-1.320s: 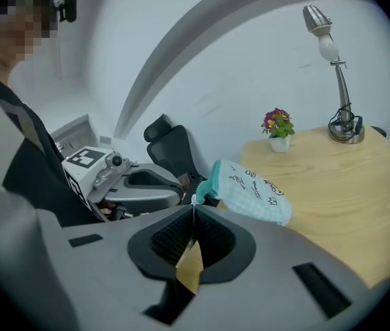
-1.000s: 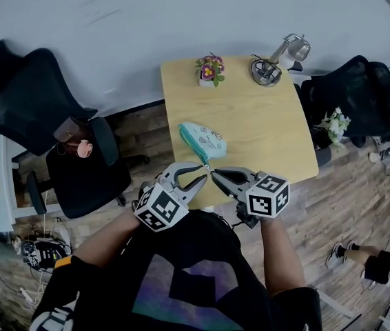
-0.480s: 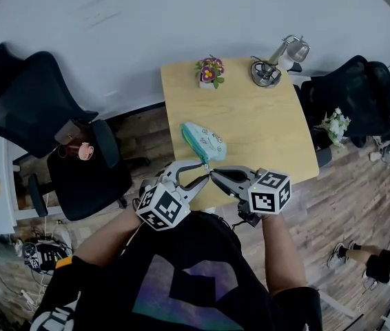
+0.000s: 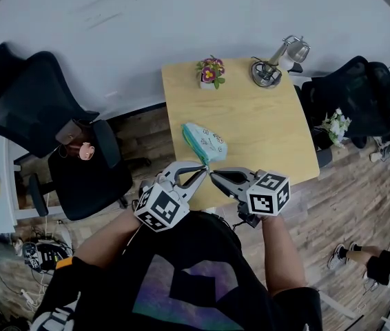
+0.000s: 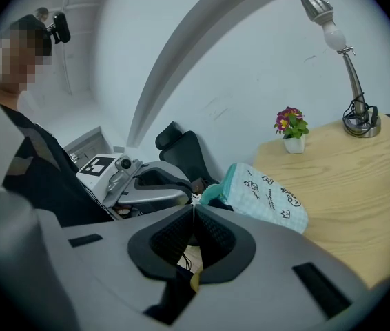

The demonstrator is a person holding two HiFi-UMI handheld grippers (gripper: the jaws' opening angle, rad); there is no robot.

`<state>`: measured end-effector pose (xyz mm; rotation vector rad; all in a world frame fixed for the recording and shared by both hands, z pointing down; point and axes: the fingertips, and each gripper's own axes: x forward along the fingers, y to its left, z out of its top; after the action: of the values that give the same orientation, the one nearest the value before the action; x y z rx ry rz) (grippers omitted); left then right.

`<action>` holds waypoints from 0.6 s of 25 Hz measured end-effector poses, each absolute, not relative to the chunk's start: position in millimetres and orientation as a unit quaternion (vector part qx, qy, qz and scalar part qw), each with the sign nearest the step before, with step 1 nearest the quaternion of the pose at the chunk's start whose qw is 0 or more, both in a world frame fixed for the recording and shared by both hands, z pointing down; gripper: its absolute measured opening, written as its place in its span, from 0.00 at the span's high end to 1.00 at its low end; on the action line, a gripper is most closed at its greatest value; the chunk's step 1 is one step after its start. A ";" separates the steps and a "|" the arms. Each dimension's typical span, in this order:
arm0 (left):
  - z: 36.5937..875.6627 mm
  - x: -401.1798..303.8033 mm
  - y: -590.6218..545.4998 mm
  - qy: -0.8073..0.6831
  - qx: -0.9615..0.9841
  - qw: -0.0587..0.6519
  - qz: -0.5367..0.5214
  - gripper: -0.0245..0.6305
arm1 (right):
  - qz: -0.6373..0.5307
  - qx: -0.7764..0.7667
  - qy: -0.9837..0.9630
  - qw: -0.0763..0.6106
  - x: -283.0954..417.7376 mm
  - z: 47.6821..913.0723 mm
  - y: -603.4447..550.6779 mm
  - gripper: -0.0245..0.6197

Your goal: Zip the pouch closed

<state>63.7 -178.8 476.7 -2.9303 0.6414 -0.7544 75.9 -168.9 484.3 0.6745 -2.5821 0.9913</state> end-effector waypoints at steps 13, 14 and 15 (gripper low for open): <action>489.5 54.2 -193.6 0.234 -0.937 0.001 -0.258 0.95 | 0.346 0.256 -0.891 0.145 83.6 487.7 -157.8 0.93; 491.9 51.9 -197.2 0.239 -0.935 0.001 -0.262 0.95 | 0.346 0.257 -0.891 0.147 84.9 488.2 -156.5 0.93; 494.5 48.8 -201.9 0.245 -0.932 -0.001 -0.266 0.95 | 0.344 0.258 -0.890 0.149 86.0 488.9 -155.0 0.93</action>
<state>48.8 -201.9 494.5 -2.9300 0.7715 -0.8346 86.0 -155.0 488.9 0.7424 -2.5593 0.9900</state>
